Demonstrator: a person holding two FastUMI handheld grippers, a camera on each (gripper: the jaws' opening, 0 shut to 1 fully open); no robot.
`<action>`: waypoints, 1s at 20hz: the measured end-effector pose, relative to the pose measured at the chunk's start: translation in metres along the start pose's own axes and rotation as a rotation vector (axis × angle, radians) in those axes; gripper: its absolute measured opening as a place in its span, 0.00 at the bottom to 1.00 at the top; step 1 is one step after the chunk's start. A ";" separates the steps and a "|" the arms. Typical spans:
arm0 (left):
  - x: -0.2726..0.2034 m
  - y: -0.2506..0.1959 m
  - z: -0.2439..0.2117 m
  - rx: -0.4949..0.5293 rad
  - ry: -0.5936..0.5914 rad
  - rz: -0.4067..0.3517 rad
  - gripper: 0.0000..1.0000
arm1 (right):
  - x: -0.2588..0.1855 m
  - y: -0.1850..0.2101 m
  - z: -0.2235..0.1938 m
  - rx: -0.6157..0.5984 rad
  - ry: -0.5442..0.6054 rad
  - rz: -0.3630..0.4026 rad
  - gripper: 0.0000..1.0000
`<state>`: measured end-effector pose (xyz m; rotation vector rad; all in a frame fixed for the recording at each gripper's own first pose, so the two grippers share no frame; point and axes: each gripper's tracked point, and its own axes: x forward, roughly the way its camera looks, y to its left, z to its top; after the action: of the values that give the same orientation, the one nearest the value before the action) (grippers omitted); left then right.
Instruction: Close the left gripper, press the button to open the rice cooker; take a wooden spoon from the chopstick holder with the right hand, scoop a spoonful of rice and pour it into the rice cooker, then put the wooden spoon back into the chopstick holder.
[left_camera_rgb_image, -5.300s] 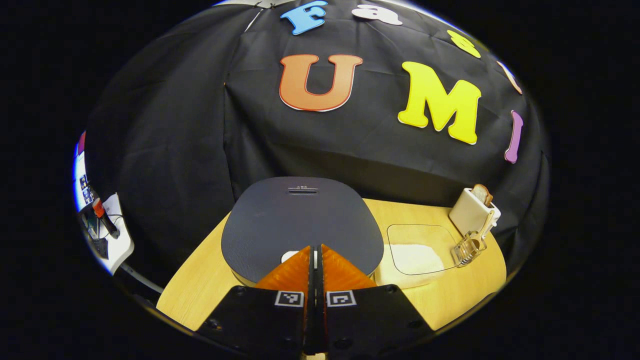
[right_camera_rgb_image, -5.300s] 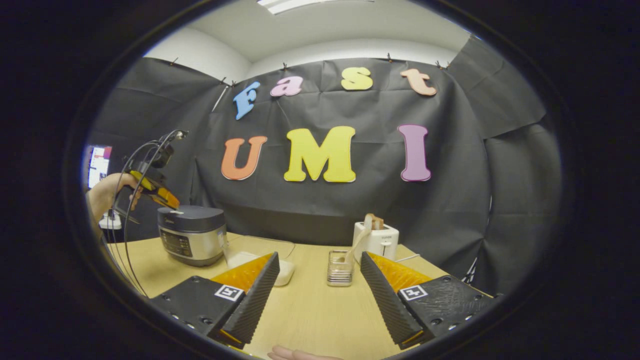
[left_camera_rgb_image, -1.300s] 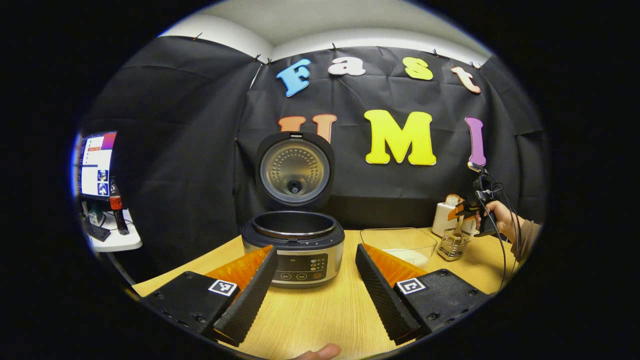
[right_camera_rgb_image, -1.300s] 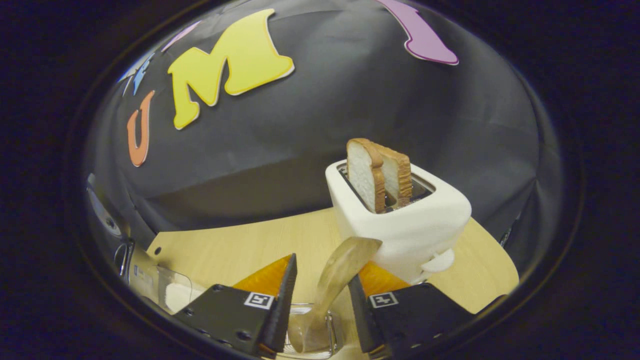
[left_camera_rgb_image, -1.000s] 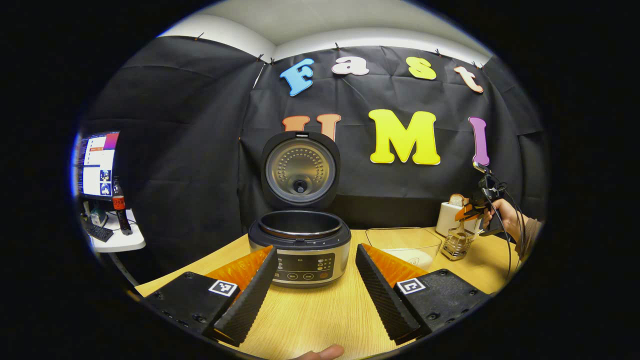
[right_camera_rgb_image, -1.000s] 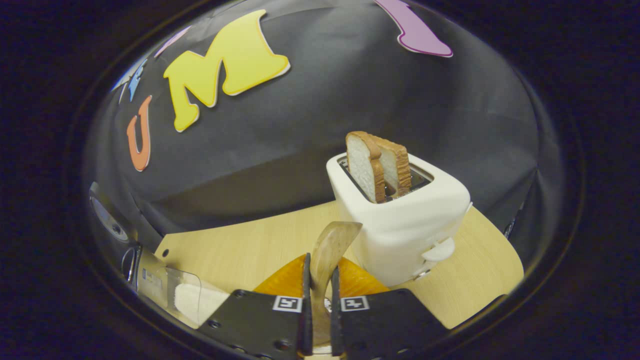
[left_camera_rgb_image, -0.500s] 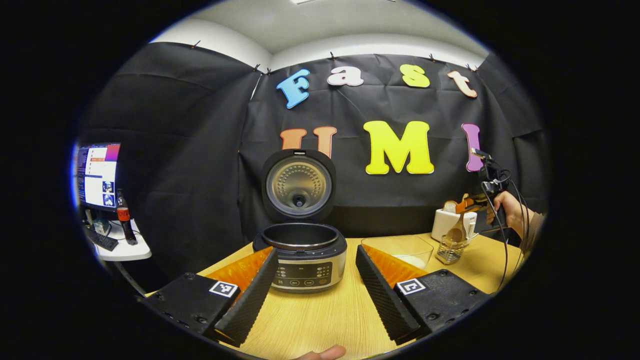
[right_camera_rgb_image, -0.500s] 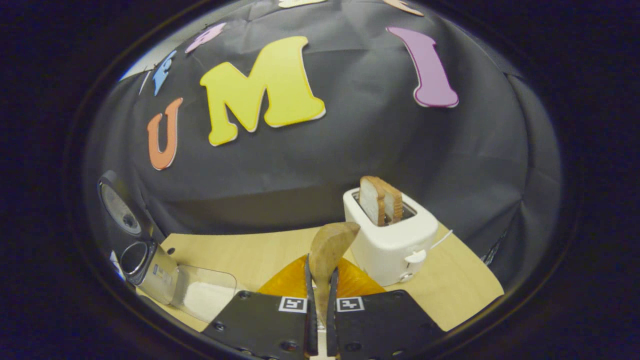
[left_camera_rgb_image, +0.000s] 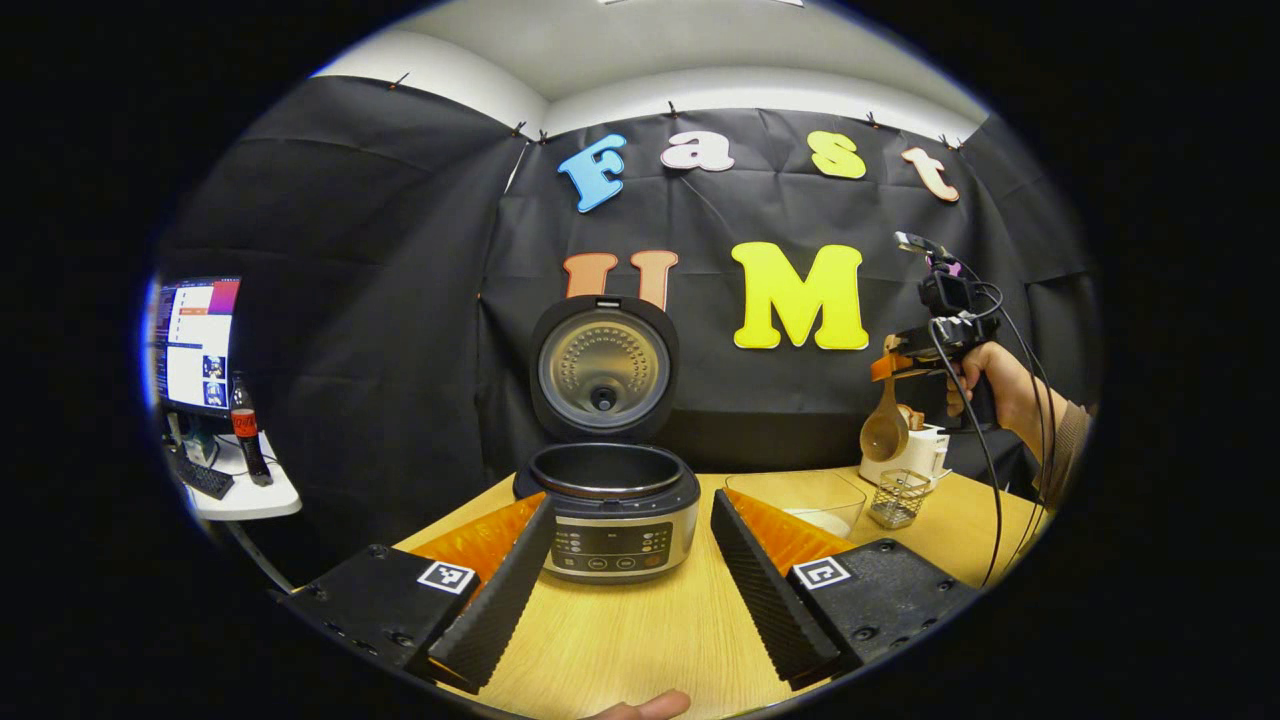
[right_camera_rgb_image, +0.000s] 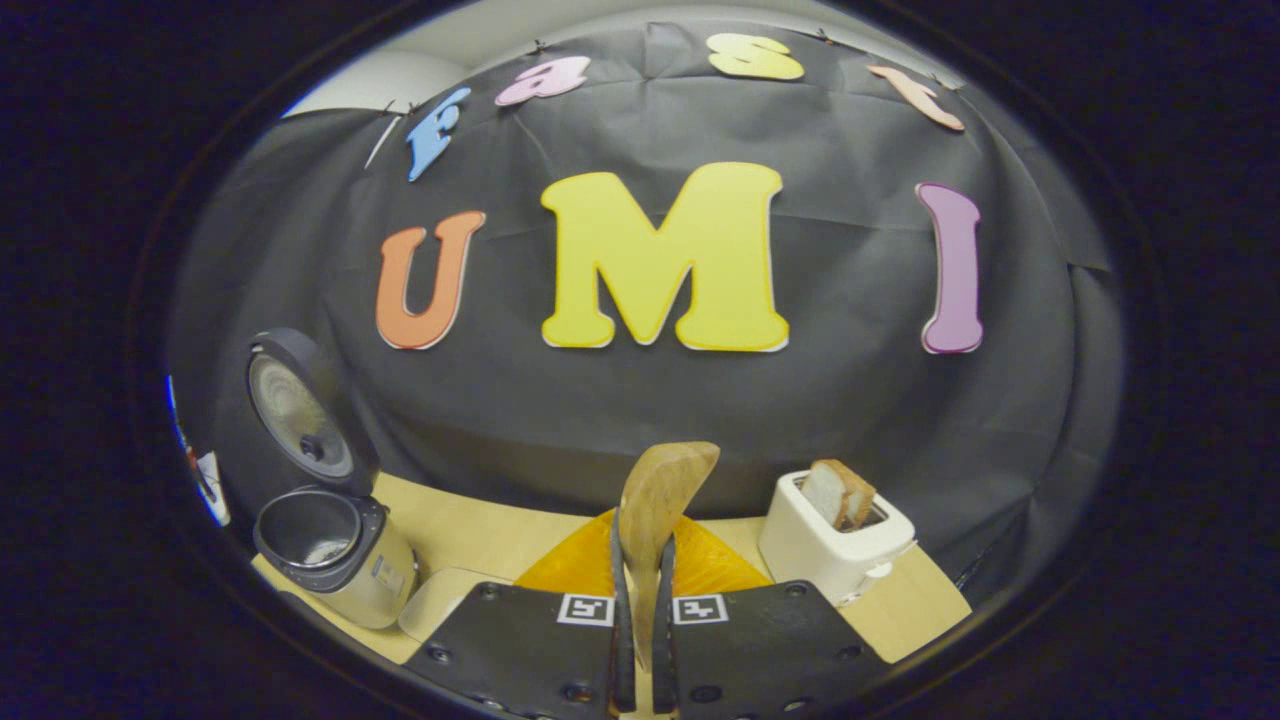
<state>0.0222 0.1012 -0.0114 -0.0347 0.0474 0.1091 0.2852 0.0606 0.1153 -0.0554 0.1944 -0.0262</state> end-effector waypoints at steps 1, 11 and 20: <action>0.001 0.005 0.001 0.010 -0.005 0.013 0.99 | 0.005 0.015 -0.008 0.000 0.013 0.015 0.07; 0.006 0.013 -0.008 0.014 0.020 0.002 0.99 | 0.061 0.073 -0.096 -0.050 0.088 -0.160 0.07; 0.010 0.028 -0.014 -0.024 0.041 0.005 0.99 | 0.082 0.083 -0.111 -0.212 0.055 -0.372 0.07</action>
<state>0.0286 0.1292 -0.0263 -0.0611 0.0869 0.1141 0.3459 0.1350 -0.0135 -0.3018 0.2397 -0.3785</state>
